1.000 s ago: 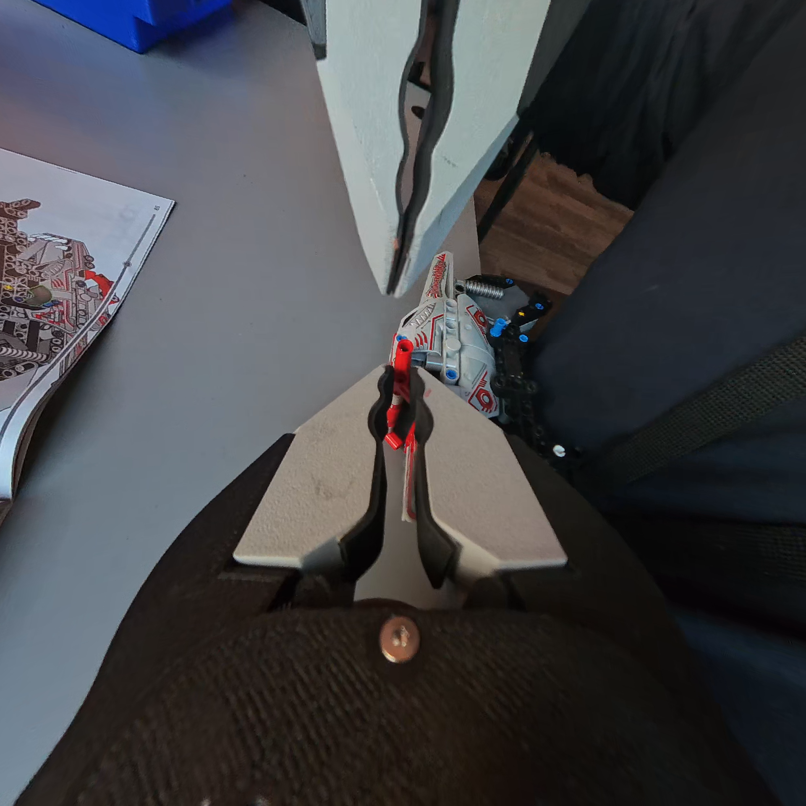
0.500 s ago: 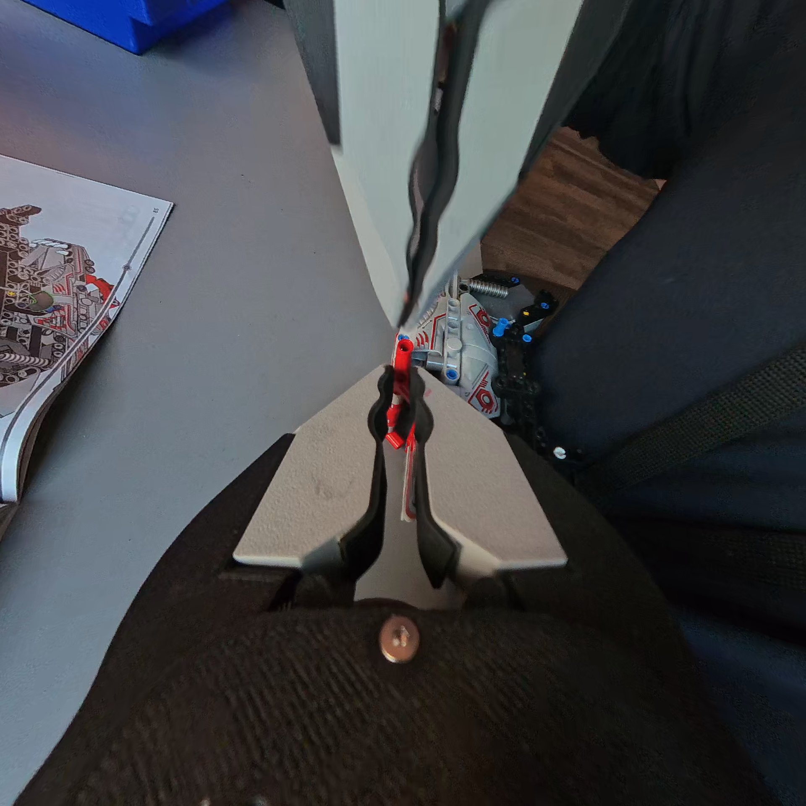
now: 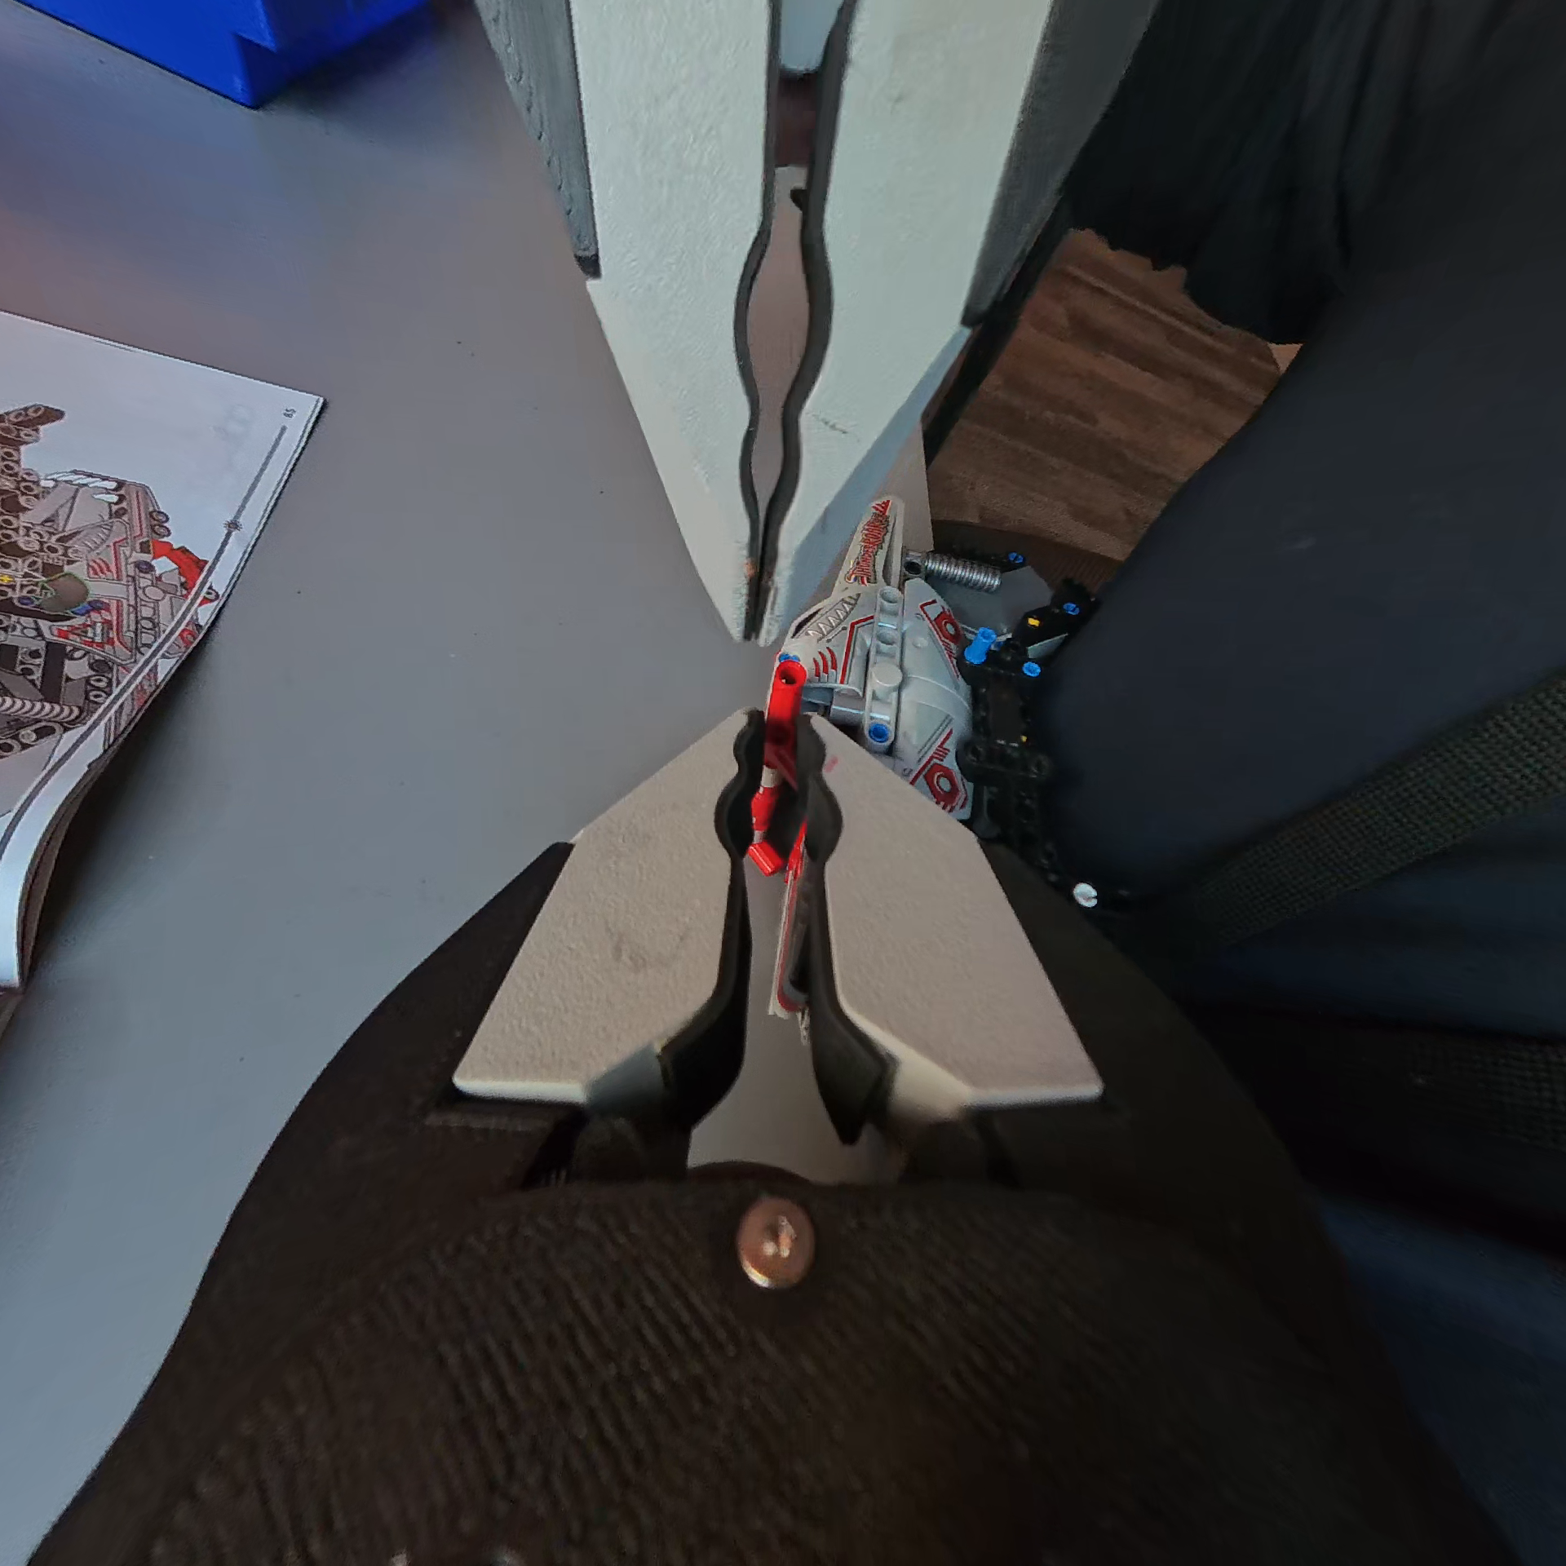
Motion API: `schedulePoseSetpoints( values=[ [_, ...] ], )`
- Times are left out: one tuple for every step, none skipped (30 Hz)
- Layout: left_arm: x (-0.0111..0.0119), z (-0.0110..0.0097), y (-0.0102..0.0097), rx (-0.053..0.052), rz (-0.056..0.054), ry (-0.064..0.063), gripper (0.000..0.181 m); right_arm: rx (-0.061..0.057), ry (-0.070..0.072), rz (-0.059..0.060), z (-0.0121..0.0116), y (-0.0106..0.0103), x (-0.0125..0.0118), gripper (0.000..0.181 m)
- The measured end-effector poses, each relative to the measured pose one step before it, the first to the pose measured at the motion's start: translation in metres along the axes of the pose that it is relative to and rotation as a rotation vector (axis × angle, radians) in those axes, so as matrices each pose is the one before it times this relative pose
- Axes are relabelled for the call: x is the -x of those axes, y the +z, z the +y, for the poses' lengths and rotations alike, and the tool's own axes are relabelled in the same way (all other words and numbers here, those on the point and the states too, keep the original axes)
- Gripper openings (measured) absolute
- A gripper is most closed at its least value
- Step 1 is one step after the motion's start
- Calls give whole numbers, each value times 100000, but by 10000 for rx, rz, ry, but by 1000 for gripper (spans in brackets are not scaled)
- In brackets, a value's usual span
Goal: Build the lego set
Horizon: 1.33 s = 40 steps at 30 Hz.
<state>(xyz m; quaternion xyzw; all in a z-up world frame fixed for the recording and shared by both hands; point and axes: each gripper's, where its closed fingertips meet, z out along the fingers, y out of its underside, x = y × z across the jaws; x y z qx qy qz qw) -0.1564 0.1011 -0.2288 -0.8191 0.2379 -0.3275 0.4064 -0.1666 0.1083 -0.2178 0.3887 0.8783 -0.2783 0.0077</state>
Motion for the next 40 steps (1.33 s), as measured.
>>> schedulePoseSetpoints(
  values=[
    [-30, 10, -4, -22, -29, 89, 4, -136, 422, -335, 31, -58, 229, 0],
    [-13, 9, -15, -20, -52, 82, 4, -185, 436, -464, -10, -140, 330, 0],
    [-18, 6, -9, -3, -29, 21, 4, -309, 553, -417, -115, -187, 117, 0],
    [-14, 4, -8, 6, -14, 60, 4, -319, 725, -299, -82, -186, -308, 0],
    [-4, -6, -3, 10, -15, 77, 4, -170, 815, -155, 157, -80, -706, 0],
    [3, -7, 10, 18, 3, 29, 4, 70, 578, -260, 528, 77, -504, 0],
    [6, -15, 9, 11, 16, 7, 4, 21, 309, -269, 398, 160, -225, 0],
    [8, -11, 6, 8, 32, -34, 4, -156, 86, -600, 61, 141, 568, 0],
    [-3, -4, 10, 8, 42, -35, 4, -308, 167, -413, -334, 112, 452, 0],
    [0, -1, -10, 12, 34, 0, 4, -251, 212, -146, -311, 17, 83, 5],
    [-3, 9, -4, 17, 25, 8, 4, -142, 288, -104, -146, -77, -26, 12],
    [-22, 5, 0, 29, 24, 15, 4, -44, 443, 154, -17, -152, -465, 36],
    [-10, 1, 0, 33, 34, 25, 4, 78, 214, -12, 145, -110, -257, 40],
    [8, -3, -2, 33, 37, 37, 4, 115, 45, -294, 192, 34, 197, 43],
    [-8, 4, 5, 37, 28, 66, 4, 220, 151, -411, 245, 187, 298, 51],
    [-9, 1, 3, 33, -2, 142, 4, 268, 295, -425, 190, 263, 186, 59],
    [-8, 21, -8, 34, -31, 195, 4, 262, 296, -524, 106, 277, 226, 62],
    [-35, 22, -12, 43, -22, 145, 4, 243, 245, -522, 50, 261, 167, 62],
    [-46, 41, -13, 47, 20, 20, 4, 224, 222, -367, 46, 215, -105, 59],
    [-8, 17, -17, 7, 0, -11, 4, 254, 223, -391, 172, 203, -78, 58],
    [-15, 3, -6, -5, -3, -6, 4, 299, 270, -470, 318, 204, 20, 55],
    [-20, 27, -16, 16, 2, -13, 4, 136, 277, -238, 95, 210, -280, 49],
    [1, 9, -21, 23, -11, 21, 4, 42, 200, -67, -2, 259, -392, 37],
    [-13, 6, -13, 23, -2, 27, 4, 167, 126, -74, 197, 306, -209, 30],
    [-47, 13, 10, 19, 40, 11, 4, 46, 91, -72, -4, 222, -109, 29],
    [0, -9, 5, 3, 9, -22, 4, -42, 74, -96, -121, 71, 28, 31],
    [8, -7, 11, -16, 12, -1, 4, 56, 7, 53, 4, 27, -145, 28],
    [-22, -2, 2, -14, 32, -14, 4, 61, -84, -10, 10, 38, -10, 28],
    [-22, 12, -13, -20, 36, -8, 4, 74, -18, -49, 13, 53, -18, 28],
    [-49, 4, 11, -34, 53, -31, 4, 68, -35, -101, 48, 71, -14, 29],
    [-70, 19, 16, -31, 58, -35, 4, 56, -75, -156, 53, 99, -23, 31],
    [-51, 23, -11, -15, 21, 3, 4, 3, -85, -169, 17, 119, -47, 32],
    [-15, 30, -26, -5, -39, 36, 4, -69, -91, -146, -30, 45, 8, 32],
    [18, 23, -30, -11, -63, 25, 4, -82, -225, -34, -95, -4, 63, 31],
    [-20, 42, -49, 10, 13, -33, 4, -72, -330, 55, -101, 18, 70, 29],
    [-66, 43, -36, 21, 68, -52, 4, -48, -244, 30, -72, 52, 86, 28],
    [1, 52, -56, 42, 43, -50, 4, -57, -69, -33, -72, 9, 85, 25],
    [55, 52, -72, 37, 3, -17, 4, -133, -41, -32, -141, -41, 40, 22],
    [107, 4, -44, 22, -45, -15, 4, -130, 43, -80, -112, -110, 26, 20],
    [62, -7, 4, 21, -39, 5, 4, -79, 8, -44, -32, -86, 13, 19]
  ],
)
